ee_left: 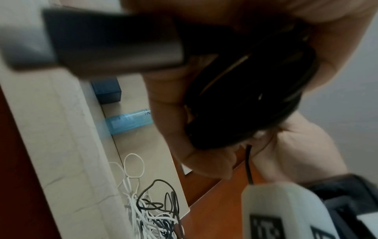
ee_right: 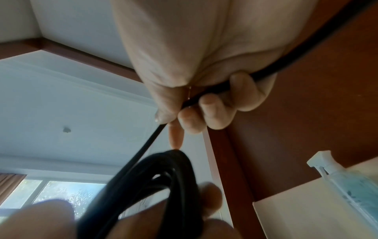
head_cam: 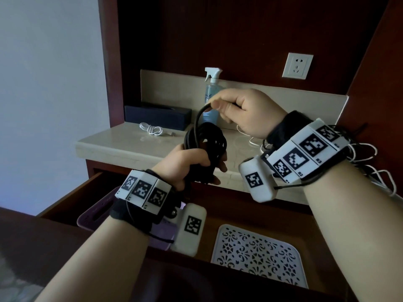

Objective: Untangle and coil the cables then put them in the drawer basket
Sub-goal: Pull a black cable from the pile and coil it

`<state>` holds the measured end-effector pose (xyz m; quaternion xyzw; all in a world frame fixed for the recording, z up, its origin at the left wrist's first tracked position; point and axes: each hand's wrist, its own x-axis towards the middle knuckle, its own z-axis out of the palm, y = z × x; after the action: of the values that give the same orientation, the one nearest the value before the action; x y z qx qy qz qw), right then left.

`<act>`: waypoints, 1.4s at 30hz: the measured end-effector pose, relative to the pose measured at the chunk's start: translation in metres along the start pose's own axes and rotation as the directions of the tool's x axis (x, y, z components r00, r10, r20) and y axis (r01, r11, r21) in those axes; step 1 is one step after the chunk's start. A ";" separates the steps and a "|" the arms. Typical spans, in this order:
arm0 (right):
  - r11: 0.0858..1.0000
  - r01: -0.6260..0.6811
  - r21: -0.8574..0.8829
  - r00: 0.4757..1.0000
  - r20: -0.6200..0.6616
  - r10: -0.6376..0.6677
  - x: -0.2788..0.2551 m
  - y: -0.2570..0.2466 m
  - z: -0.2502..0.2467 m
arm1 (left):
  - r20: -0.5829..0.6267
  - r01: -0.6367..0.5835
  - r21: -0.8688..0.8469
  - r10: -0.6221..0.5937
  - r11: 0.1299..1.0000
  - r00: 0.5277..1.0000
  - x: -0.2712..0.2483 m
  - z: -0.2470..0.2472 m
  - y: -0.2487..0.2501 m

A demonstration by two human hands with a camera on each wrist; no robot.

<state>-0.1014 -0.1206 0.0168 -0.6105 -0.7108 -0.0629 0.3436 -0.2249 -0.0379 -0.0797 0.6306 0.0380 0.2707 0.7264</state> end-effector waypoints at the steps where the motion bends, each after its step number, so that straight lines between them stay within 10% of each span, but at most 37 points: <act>1: 0.998 -0.035 0.045 0.999 0.008 0.034 -0.002 0.001 0.000 | -0.003 -0.016 0.007 0.016 1.000 1.000 0.001 -0.002 0.000; 16: 0.979 -0.112 -0.168 0.993 0.009 0.115 0.000 0.011 0.007 | -0.159 0.007 -0.208 -0.041 0.978 0.986 0.012 0.000 -0.003; 27: 0.976 -0.210 0.051 0.892 -0.400 0.212 -0.044 0.027 0.023 | -0.153 -0.192 -0.426 0.139 0.884 0.978 0.006 -0.004 0.004; 33: 0.897 -0.400 -0.191 0.906 -0.232 0.354 -0.067 0.031 0.048 | -0.085 -0.239 -0.464 0.226 0.853 0.970 0.000 0.002 -0.001; 42: 0.858 -0.382 -0.343 0.922 -0.069 0.382 -0.081 0.029 0.047 | -0.287 -0.179 -0.241 0.106 0.954 0.952 0.000 0.000 -0.010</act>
<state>-0.0927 -0.1570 -0.0740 -0.7904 -0.5533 -0.1186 0.2347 -0.2211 -0.0387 -0.0887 0.4862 0.0542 0.4091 0.7703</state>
